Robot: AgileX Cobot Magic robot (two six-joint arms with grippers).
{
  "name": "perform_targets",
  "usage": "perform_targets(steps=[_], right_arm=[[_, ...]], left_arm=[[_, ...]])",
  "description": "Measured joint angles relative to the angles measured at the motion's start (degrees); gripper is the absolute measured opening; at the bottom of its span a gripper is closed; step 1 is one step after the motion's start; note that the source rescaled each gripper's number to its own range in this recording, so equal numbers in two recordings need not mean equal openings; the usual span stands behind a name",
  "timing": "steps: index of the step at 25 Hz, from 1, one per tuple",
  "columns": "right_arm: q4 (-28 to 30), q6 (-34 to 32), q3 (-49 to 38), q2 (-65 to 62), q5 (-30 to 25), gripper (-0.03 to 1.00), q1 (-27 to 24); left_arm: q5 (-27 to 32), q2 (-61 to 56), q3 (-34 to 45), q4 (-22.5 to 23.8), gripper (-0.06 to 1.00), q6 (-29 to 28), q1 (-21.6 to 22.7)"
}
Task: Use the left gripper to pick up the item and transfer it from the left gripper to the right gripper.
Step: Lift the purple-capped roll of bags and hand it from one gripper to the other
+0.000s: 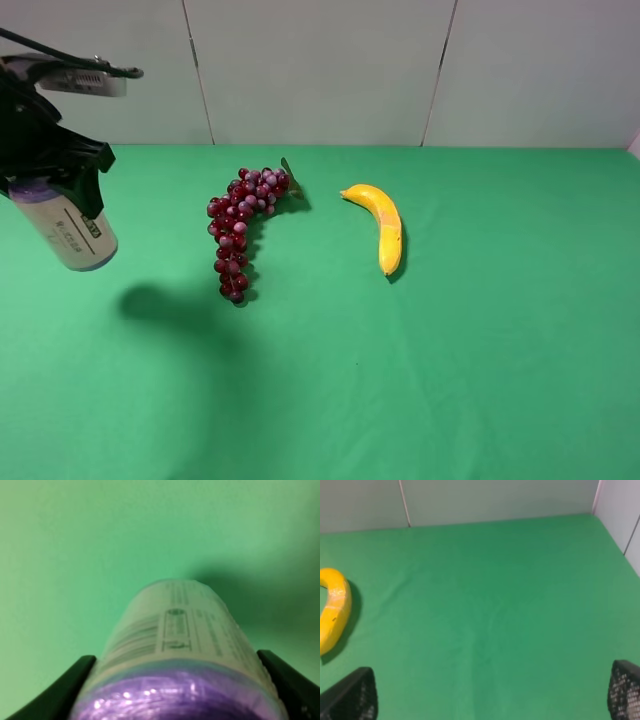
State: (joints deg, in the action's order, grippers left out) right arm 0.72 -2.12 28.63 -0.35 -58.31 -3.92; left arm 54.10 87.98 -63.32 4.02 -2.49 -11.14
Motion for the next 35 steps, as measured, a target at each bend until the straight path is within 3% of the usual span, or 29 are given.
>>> perform_targets(steps=[7, 13, 19, 27, 31, 35], right_arm=[[0.00, 0.00, 0.00, 0.00, 0.00, 1.00, 0.00], [0.00, 0.00, 0.00, 0.00, 0.00, 1.00, 0.00], [-0.05, 0.00, 0.00, 0.00, 0.00, 1.00, 0.00], [-3.72, 0.18, 0.67, 0.49, 0.65, 1.00, 0.00], [-7.95, 1.58, 2.14, 4.44, 2.65, 1.00, 0.00], [-16.56, 7.72, 2.73, 12.35, 7.11, 1.00, 0.00]], left_arm=[[1.43, -2.71, -1.60, -5.56, 0.00, 1.26, -0.88], [-0.19, -2.71, -4.64, -7.56, 0.00, 0.66, -7.80], [-6.19, -2.65, -5.50, -9.62, 0.00, -2.67, -13.70], [-12.27, -0.42, -5.55, -20.73, 0.00, -1.58, -17.41], [-14.22, 2.26, -5.55, -27.04, 0.00, 1.14, -18.50], [-15.91, 3.67, -6.22, -33.65, 0.00, 5.20, -18.63]])
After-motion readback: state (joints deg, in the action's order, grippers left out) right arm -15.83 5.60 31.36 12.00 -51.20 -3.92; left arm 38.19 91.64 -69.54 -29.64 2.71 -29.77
